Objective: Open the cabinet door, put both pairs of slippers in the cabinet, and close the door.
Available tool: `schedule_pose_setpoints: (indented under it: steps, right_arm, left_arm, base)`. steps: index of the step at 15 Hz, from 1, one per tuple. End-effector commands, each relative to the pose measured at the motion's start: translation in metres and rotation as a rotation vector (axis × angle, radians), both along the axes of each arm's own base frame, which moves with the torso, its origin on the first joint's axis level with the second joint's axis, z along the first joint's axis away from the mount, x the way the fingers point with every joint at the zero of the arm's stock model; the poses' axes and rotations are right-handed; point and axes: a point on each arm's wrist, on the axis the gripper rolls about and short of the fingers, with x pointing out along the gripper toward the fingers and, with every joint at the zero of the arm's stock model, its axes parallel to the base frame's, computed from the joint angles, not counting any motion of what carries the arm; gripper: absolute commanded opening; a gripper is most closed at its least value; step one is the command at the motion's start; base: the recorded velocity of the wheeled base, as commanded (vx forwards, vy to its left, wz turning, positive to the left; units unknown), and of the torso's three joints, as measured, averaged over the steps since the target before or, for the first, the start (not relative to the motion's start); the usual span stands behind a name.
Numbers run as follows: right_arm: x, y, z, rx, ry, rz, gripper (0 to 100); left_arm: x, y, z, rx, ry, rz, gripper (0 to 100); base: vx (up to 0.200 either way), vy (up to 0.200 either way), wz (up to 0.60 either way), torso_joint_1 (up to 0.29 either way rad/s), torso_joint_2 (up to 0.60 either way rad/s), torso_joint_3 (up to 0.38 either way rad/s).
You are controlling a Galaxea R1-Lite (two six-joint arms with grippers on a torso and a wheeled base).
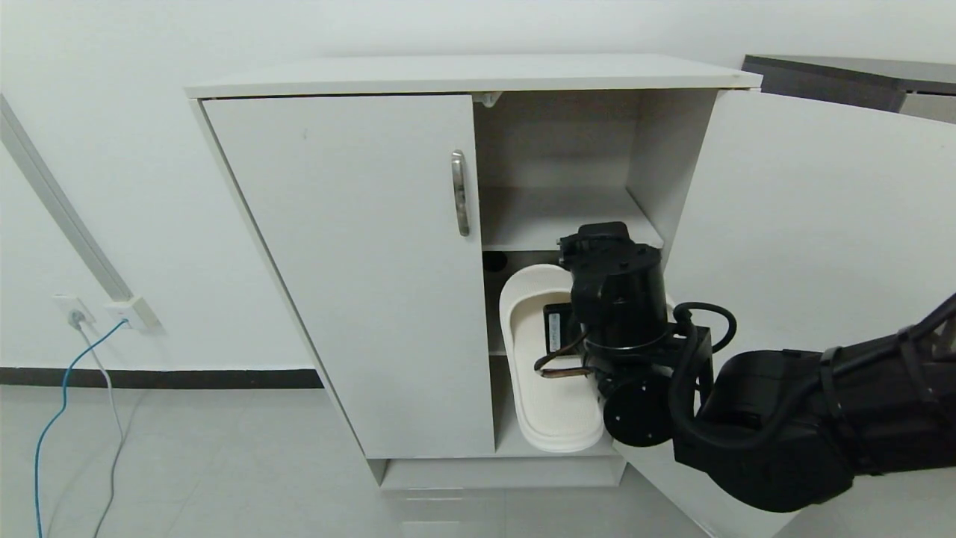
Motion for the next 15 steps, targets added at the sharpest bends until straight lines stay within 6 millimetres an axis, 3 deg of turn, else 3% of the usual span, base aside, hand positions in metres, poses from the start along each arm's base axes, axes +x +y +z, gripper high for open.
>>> schedule_pose_setpoints:
  steps: [1,10,15]
  right_arm:
    - [0.003,-0.002,0.016,0.024,-0.032,-0.004,0]
    - [0.011,-0.006,0.029,0.007,-0.061,-0.016,0]
    - [0.012,-0.006,0.03,0.008,-0.062,-0.017,0]
  left_arm:
    - [0.0,0.0,0.0,0.0,0.001,0.002,0]
    - [0.0,0.0,0.0,0.0,0.001,0.0,0]
    - [0.0,0.0,0.0,0.0,0.001,0.0,0]
  base:
    - [0.0,0.0,0.0,0.0,0.0,0.0]
    - [0.0,0.0,0.0,0.0,0.0,0.0]
    - [0.2,0.0,0.0,0.001,0.0,0.0]
